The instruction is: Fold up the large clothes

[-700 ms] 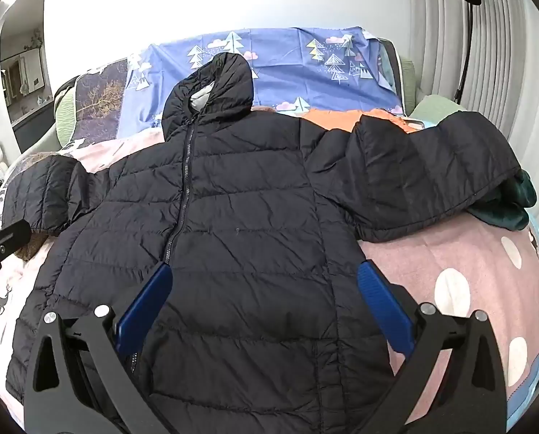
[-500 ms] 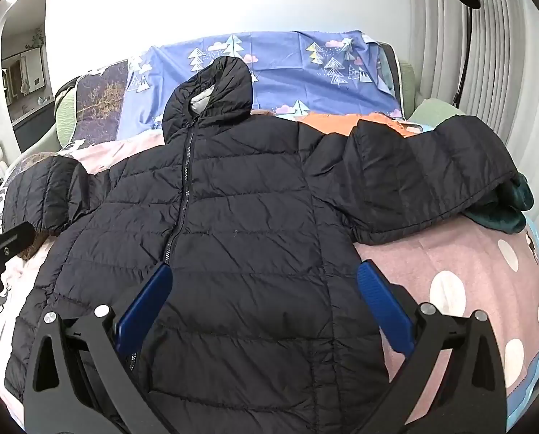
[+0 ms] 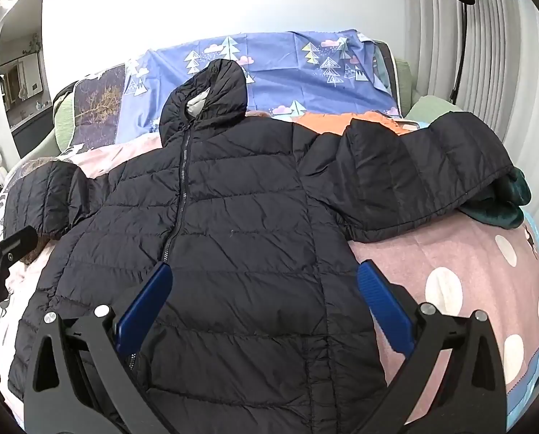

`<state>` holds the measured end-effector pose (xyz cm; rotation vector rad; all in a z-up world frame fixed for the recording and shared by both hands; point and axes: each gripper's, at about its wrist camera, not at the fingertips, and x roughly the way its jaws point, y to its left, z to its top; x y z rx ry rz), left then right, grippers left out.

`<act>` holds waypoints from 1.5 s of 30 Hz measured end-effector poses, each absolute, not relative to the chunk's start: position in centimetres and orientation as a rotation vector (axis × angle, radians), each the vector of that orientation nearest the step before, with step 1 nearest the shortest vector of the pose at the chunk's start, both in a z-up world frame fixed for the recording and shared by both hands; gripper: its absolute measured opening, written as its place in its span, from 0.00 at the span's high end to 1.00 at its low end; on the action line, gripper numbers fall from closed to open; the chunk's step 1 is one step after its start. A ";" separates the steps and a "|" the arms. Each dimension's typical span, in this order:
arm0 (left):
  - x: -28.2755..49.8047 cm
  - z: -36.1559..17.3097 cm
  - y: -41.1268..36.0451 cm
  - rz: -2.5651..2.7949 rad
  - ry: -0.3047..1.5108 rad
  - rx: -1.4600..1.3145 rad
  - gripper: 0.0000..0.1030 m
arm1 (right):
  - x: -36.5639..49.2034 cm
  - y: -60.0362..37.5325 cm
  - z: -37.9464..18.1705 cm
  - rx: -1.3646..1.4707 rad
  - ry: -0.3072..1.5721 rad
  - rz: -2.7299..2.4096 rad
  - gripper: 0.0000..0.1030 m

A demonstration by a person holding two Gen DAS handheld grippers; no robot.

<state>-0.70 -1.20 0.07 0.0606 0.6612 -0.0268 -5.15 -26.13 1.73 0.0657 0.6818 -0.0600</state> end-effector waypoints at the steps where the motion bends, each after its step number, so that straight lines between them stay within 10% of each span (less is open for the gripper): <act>1: -0.7 0.1 -1.1 -0.031 0.663 0.060 0.02 | -5.2 -26.2 1.8 0.067 0.682 -0.061 0.01; 45: -0.7 -1.2 -1.2 -0.046 0.667 0.073 0.02 | -5.4 -25.8 0.8 0.077 0.710 -0.041 0.01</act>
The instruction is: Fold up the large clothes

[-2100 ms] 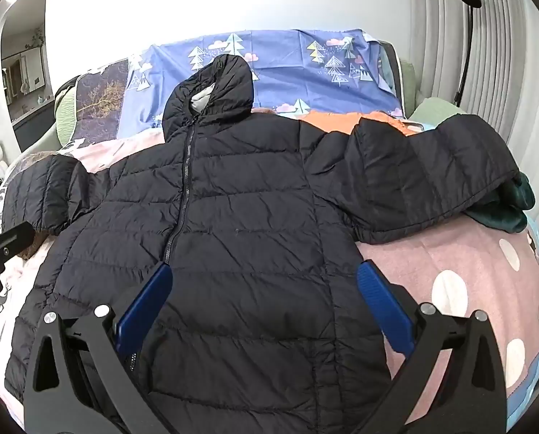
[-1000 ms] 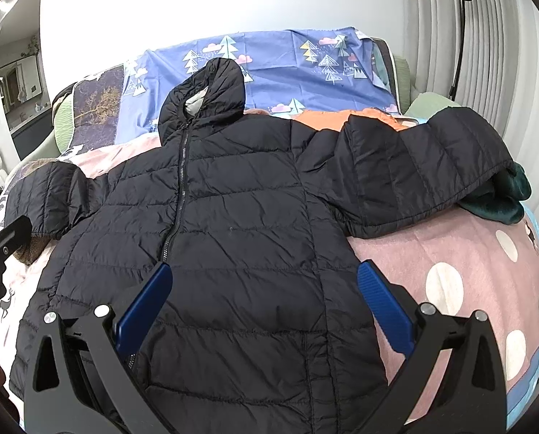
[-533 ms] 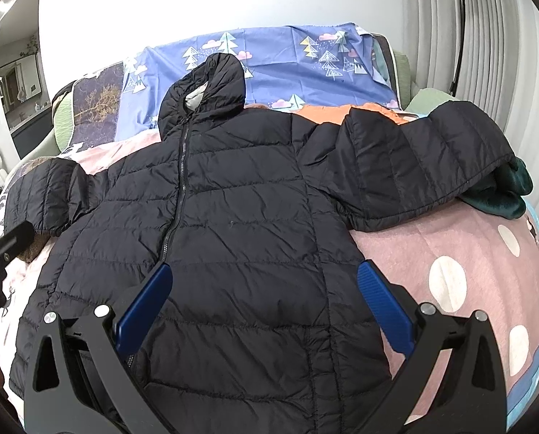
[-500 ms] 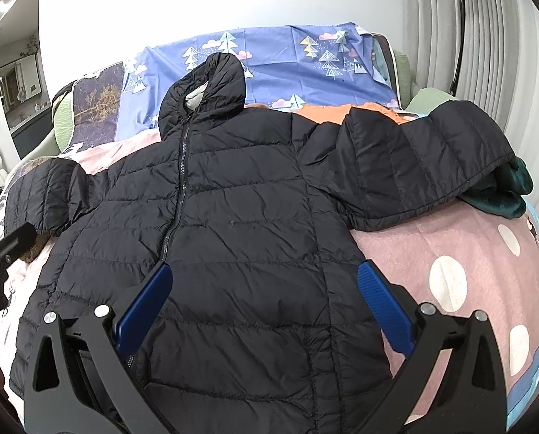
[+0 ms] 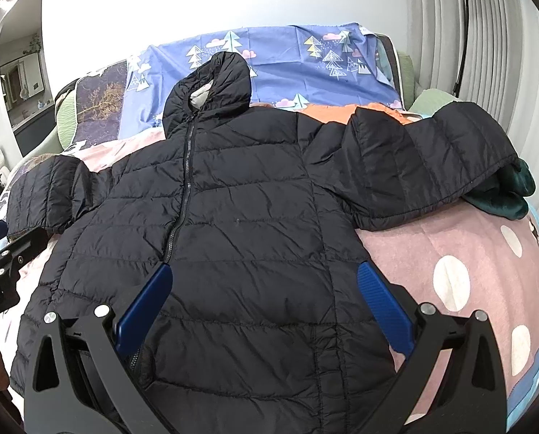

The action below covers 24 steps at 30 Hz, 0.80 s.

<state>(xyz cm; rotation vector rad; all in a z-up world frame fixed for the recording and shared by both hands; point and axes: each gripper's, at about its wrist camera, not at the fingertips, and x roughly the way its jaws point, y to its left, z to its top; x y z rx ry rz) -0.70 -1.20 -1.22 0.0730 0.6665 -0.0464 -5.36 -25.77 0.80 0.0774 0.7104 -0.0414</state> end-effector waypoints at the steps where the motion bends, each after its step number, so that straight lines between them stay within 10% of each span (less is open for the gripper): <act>1: -0.7 -1.2 -1.1 -0.048 0.667 0.070 0.02 | -5.3 -25.8 0.8 0.077 0.711 -0.041 0.01; 24: -0.8 -1.7 -1.6 -0.098 0.675 0.080 0.02 | -5.5 -25.9 0.7 0.079 0.711 -0.042 0.01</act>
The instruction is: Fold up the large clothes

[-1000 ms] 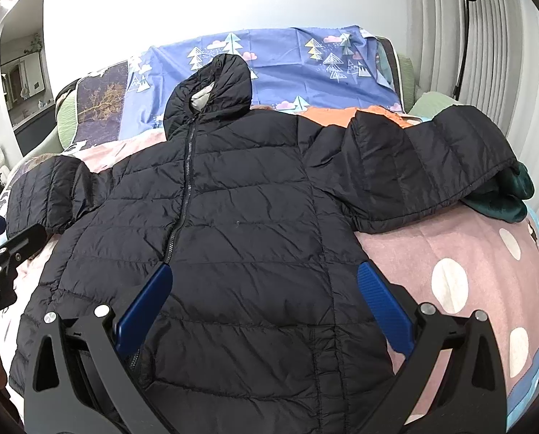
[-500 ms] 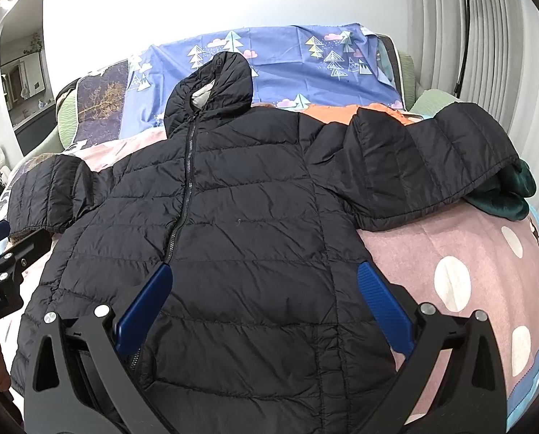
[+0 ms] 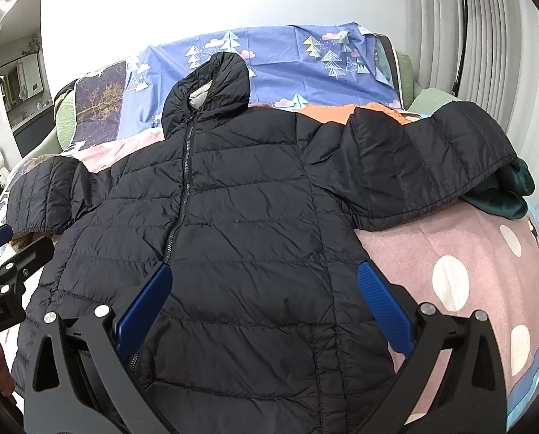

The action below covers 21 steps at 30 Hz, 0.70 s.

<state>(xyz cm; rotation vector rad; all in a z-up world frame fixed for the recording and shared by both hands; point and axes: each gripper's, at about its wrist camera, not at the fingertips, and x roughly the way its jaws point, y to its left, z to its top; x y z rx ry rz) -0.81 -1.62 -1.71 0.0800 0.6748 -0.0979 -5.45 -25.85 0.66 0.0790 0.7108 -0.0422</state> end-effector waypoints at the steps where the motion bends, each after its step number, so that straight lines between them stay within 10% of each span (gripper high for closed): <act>1: -0.8 -1.7 -1.7 -0.099 0.675 0.079 0.02 | -5.5 -25.9 0.7 0.079 0.711 -0.042 0.01; 21: -0.6 -1.8 -2.0 -0.125 0.684 0.078 0.02 | -5.3 -26.0 0.9 0.073 0.712 -0.045 0.01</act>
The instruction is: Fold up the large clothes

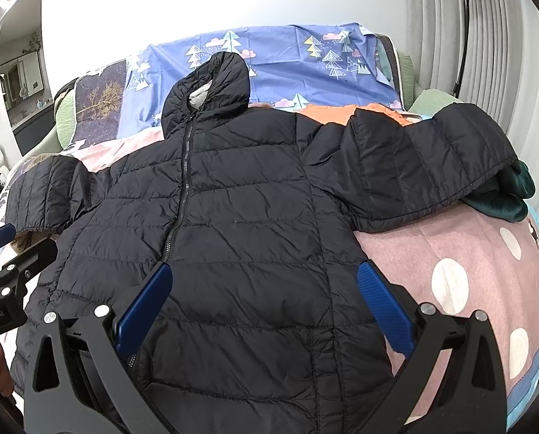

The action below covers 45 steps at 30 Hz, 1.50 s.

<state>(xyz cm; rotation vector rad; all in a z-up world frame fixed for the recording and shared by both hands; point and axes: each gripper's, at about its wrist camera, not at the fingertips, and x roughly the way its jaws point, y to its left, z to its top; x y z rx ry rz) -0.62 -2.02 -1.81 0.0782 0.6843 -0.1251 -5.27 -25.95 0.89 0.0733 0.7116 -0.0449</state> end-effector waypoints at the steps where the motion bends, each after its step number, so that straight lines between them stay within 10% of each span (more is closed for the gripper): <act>1: -0.6 -1.8 -2.0 -0.127 0.686 0.076 0.02 | -5.3 -25.9 0.9 0.073 0.712 -0.045 0.01; 45: -0.1 -1.3 -2.0 -0.177 0.679 0.086 0.05 | -5.1 -25.9 1.0 0.054 0.711 -0.054 0.01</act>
